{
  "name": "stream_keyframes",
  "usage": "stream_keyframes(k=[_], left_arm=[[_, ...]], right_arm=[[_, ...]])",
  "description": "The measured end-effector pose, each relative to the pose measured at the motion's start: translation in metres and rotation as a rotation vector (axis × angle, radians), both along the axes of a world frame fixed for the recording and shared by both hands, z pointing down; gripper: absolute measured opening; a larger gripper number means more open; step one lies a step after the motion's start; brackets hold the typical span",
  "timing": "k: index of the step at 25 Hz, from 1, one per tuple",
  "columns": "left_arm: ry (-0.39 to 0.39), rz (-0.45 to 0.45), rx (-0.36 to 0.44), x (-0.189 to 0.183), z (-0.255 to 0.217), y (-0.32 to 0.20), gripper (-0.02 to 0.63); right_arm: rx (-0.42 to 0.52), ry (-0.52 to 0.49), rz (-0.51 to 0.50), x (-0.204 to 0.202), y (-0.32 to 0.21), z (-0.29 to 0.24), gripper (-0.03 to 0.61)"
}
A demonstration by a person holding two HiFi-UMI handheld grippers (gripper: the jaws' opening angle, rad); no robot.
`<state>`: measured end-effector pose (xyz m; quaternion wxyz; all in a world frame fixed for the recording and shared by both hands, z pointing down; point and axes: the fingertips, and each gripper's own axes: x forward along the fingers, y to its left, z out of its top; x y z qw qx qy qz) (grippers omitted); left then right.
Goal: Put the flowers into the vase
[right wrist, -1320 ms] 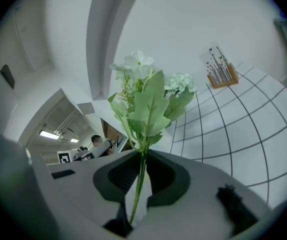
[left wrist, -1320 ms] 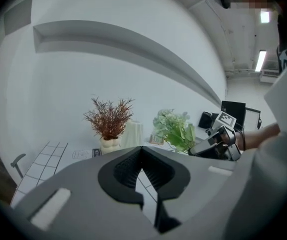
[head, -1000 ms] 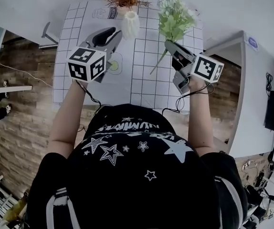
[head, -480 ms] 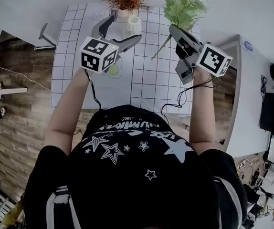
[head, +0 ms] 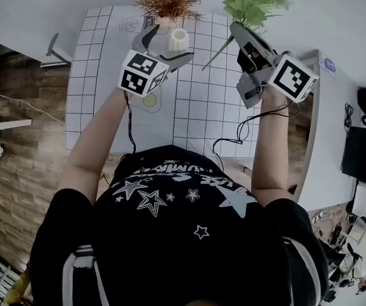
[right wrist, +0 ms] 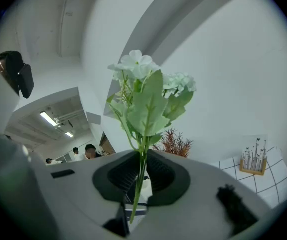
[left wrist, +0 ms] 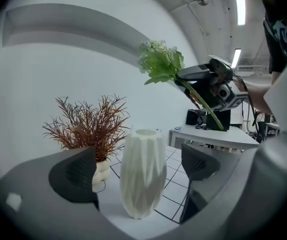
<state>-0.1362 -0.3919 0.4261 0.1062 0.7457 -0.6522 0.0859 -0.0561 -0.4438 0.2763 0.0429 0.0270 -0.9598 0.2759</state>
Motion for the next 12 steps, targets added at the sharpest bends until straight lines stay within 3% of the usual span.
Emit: stream_keyframes(k=[12], left_arm=[[-0.01, -0.004, -0.016, 0.005, 0.026, -0.025, 0.476]], right_arm=[[0.054, -0.052, 0.031, -0.026, -0.013, -0.023, 0.046]])
